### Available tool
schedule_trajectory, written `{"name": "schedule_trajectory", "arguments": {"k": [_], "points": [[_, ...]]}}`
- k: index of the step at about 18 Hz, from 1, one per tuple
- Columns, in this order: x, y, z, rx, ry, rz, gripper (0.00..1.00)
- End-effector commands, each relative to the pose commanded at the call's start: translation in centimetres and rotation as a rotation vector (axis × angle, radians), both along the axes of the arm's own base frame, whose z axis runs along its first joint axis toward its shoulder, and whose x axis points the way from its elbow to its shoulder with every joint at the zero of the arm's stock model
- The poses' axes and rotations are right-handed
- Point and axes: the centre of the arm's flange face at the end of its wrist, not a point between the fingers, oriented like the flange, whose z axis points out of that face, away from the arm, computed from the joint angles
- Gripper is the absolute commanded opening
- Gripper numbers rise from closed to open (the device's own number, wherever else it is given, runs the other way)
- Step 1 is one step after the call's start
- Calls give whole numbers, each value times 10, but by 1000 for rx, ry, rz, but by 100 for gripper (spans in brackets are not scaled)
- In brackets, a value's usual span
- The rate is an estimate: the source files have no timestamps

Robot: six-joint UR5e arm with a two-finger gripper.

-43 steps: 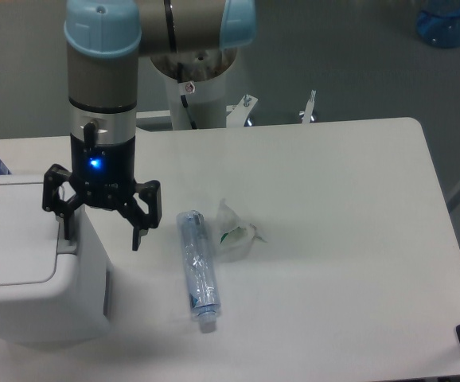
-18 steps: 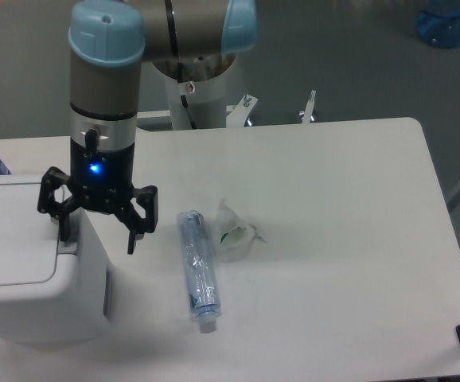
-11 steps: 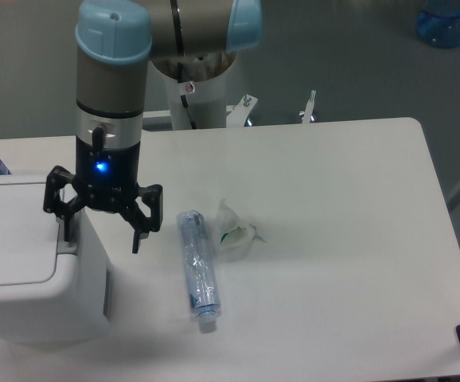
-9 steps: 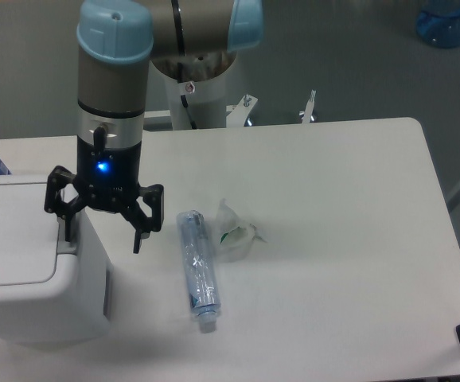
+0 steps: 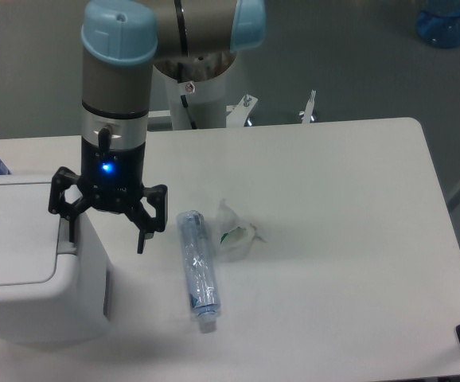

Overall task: Open the trash can
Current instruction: 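Lift the gripper away from the bin, leaving the lid open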

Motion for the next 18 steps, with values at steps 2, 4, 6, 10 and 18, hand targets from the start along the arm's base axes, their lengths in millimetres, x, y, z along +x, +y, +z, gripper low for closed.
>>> {"name": "schedule_trajectory", "arguments": {"k": [2,4,6,10,18], "points": [[0,1,-2,-3,-1,-1,100],[0,1,-2,-3,-1,-1,100],[0,2,-3,-4,-3,-2,100],[-9,-2,6,10,9,11,100],[-71,-29,43,14,157,8,100]]}}
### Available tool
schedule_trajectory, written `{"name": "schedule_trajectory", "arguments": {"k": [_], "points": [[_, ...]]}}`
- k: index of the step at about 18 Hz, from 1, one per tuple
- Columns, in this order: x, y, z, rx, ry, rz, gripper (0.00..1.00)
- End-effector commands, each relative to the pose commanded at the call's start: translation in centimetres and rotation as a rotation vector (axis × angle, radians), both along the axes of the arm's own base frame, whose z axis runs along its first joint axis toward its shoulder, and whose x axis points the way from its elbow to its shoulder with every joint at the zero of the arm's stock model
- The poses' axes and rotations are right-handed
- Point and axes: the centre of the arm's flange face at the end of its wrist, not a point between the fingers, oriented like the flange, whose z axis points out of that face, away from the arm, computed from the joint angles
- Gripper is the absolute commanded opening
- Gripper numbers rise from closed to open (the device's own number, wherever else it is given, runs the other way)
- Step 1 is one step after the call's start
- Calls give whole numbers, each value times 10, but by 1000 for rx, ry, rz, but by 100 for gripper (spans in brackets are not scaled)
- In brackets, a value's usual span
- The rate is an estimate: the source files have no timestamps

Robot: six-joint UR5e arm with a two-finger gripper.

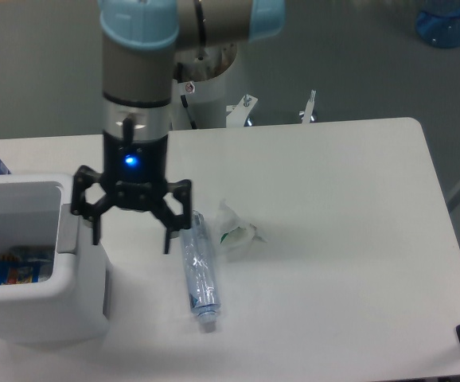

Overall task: Open the trash can
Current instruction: 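Lift the gripper away from the bin, leaving the lid open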

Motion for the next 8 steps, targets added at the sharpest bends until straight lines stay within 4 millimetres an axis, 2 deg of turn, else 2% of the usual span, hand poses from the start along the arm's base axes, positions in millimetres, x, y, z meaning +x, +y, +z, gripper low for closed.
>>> {"name": "schedule_trajectory", "arguments": {"k": [4,8], "points": [[-24,-19,-15,-142,53,-51,100],[-43,-32,-20,-210,112,-74,100]]}}
